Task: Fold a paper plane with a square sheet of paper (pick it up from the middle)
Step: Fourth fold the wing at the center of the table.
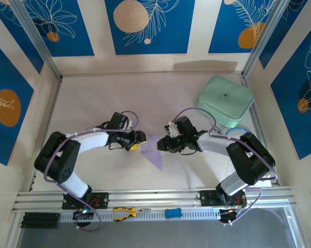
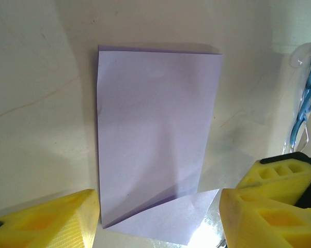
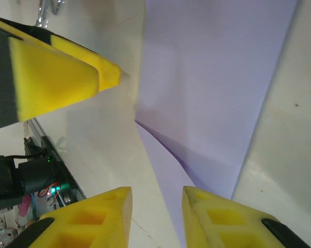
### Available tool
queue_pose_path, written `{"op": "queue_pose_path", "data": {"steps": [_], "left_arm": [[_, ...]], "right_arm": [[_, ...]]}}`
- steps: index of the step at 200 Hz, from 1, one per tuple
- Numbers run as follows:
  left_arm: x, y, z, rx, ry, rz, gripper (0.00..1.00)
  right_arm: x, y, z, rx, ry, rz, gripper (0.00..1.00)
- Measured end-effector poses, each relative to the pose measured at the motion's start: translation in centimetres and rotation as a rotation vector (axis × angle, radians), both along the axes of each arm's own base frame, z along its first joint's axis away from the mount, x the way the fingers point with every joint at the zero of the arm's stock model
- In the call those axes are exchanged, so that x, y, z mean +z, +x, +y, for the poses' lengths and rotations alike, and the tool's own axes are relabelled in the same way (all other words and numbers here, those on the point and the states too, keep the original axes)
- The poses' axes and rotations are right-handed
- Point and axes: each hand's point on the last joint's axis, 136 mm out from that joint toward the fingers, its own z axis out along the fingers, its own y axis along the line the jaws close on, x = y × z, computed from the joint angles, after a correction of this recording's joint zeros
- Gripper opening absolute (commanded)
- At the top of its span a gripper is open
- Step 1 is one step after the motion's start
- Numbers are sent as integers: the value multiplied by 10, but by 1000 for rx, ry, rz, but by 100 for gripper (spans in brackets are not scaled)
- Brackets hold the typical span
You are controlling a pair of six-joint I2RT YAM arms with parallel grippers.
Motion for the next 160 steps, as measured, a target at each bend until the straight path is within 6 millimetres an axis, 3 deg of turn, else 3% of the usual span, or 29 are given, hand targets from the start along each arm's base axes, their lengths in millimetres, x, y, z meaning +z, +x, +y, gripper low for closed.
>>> {"op": "queue_pose_path", "data": {"steps": [42,80,113,160], "left_arm": [[-1,-1,1,-3,6,-1,63],[1,-1,1,-3,7,0,62],[2,-1,1,-3,5,-4,62],[2,-1,1,-3,4,-5,64]], "right_arm": [[-11,-3,-3,-2,-35,30,38],[-23,-6,0,15,-57,61,18],[-19,-4,4,29,-50,42,9],[-7,0,1,21,-1,23,6]]}}
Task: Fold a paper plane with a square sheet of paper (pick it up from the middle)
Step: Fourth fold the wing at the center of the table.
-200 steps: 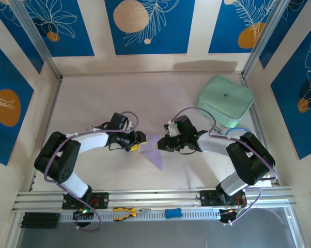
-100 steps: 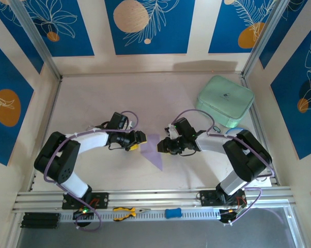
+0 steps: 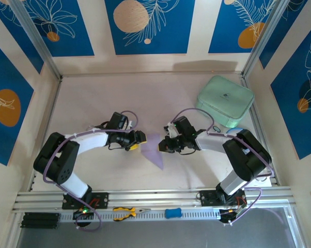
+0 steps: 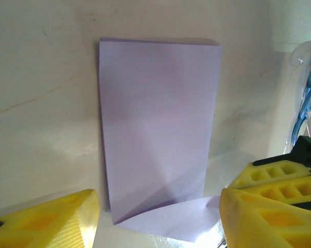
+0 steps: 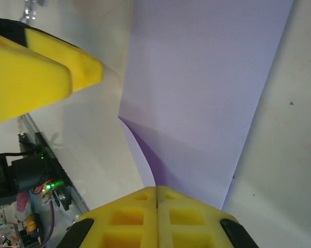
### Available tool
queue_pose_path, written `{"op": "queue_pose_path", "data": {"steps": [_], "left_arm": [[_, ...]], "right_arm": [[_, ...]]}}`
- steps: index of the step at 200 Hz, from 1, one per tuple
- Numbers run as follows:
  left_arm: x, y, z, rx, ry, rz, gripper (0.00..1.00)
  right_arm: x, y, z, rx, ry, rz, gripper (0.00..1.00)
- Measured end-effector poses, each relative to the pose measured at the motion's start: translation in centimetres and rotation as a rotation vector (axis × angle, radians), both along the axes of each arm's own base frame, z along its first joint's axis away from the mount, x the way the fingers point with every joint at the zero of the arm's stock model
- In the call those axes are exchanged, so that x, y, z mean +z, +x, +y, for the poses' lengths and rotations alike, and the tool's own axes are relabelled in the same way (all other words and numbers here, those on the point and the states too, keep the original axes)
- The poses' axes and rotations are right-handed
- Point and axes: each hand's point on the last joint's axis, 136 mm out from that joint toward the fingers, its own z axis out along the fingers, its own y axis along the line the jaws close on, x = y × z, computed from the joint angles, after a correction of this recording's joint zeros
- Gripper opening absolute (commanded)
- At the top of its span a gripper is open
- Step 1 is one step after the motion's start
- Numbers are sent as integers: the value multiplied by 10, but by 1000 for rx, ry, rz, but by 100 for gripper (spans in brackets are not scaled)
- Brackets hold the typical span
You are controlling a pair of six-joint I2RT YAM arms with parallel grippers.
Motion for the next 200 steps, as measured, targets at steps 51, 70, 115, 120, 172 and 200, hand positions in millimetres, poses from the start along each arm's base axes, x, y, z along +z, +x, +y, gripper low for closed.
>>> {"op": "queue_pose_path", "data": {"steps": [51,70,115,120,172,200], "left_arm": [[3,4,-4,-12,-11,0,62],[5,8,-8,-18,-23,-1,61],[0,12,-12,-24,-27,18,61],[-1,12,-12,-24,-26,21,61],[-5,14,-14,-22,-20,36,56],[-11,15,-17,-26,-34,63,41]], "right_arm": [[8,-3,-5,2,64,-10,6],[9,-4,-6,4,75,-6,6],[15,-1,-6,5,106,-20,5],[15,-1,-6,4,108,-19,5],[13,-2,-11,-6,131,-7,5],[11,-3,-14,-14,140,5,5]]}}
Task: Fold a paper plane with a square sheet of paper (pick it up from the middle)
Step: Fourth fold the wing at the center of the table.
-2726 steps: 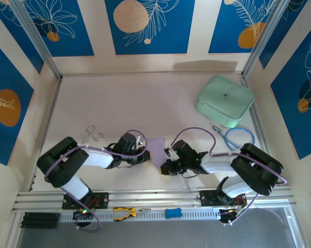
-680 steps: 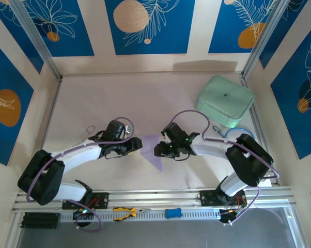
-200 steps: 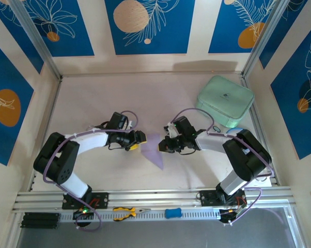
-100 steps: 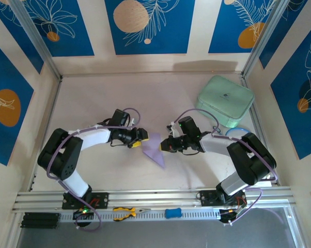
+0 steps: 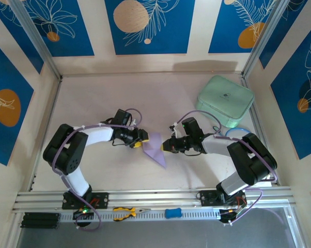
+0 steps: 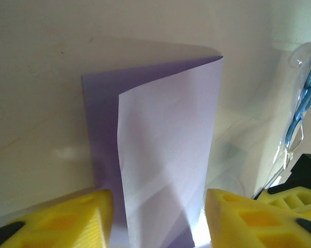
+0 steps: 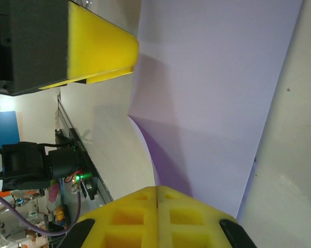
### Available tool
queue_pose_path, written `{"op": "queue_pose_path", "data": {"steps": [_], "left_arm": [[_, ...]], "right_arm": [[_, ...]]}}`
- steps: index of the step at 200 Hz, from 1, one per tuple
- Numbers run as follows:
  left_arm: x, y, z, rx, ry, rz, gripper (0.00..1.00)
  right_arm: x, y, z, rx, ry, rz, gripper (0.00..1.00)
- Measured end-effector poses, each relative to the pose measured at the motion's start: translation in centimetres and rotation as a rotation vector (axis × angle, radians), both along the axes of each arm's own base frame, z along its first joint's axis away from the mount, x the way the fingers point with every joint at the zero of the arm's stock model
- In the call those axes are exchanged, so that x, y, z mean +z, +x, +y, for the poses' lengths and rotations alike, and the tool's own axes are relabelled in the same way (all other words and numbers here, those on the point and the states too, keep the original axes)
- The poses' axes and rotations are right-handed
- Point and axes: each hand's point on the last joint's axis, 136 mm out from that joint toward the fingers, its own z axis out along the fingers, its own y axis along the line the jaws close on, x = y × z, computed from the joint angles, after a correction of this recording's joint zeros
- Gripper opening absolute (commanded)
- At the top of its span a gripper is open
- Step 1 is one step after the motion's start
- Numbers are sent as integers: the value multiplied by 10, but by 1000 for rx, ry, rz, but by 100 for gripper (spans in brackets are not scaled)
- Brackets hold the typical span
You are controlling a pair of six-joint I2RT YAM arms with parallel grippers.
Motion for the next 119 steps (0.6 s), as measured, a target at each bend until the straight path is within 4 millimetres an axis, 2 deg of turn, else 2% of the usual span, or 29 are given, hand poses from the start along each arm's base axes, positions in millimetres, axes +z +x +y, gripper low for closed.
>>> {"op": "queue_pose_path", "data": {"steps": [20,46,62,81,99,119], "left_arm": [[-2,1,-2,4,-11,10,33],[2,4,-5,8,-30,-2,16],[4,7,-7,7,-39,-19,8],[5,10,-7,20,-44,-24,5],[4,11,-5,36,-38,-26,3],[2,9,0,73,-27,-26,2]], "right_arm": [[0,0,-2,-2,7,1,5],[-1,2,-4,-11,11,1,9],[-1,4,-6,-16,9,0,17],[-5,2,-9,-27,-18,14,37],[-3,0,-14,-48,-72,-5,46],[11,-3,-16,-70,-130,-98,52]]}}
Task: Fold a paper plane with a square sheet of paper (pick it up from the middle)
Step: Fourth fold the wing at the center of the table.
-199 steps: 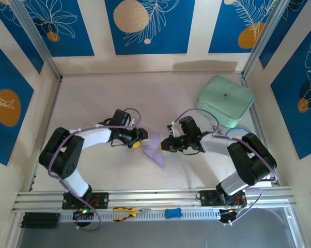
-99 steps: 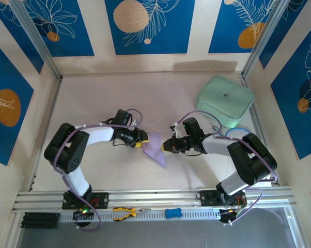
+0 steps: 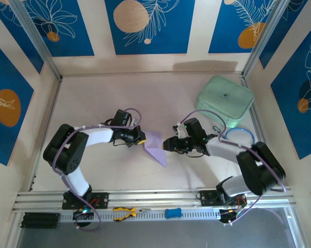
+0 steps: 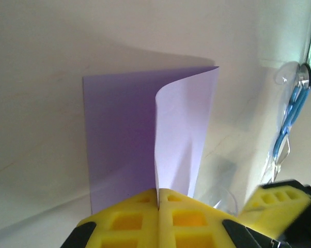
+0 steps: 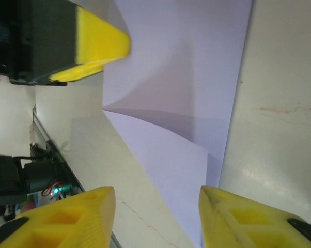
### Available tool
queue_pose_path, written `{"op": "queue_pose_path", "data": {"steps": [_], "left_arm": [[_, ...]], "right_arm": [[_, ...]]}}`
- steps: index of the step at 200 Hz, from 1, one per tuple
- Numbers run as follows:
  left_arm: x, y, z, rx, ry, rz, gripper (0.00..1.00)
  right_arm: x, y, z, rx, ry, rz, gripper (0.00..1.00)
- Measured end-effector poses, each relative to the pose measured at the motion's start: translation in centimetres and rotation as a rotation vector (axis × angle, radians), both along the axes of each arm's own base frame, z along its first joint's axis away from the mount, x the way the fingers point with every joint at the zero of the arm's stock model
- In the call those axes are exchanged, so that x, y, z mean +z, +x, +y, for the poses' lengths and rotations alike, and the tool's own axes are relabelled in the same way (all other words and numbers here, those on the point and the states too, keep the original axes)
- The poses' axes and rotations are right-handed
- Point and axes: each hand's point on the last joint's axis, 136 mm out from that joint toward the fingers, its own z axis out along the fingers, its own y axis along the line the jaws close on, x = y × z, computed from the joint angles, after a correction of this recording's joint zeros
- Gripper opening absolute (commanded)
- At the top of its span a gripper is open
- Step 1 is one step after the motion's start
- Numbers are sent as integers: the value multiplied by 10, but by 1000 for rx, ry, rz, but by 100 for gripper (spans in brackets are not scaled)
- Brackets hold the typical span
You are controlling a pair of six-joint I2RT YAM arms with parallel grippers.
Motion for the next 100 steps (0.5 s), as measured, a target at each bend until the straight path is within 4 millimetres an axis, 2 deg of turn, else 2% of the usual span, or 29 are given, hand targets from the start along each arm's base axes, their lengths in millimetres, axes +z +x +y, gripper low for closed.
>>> {"op": "queue_pose_path", "data": {"steps": [23,37,69,100], "left_arm": [[1,-4,8,53,6,-6,2],[4,-5,12,83,5,-11,2],[11,-3,17,135,8,-29,3],[14,0,15,154,2,-38,6]], "right_arm": [[18,-5,5,3,-73,-181,52],[21,-16,12,46,-121,-323,52],[-6,-53,21,222,-281,-588,51],[-20,-51,28,307,-429,-767,50]]}}
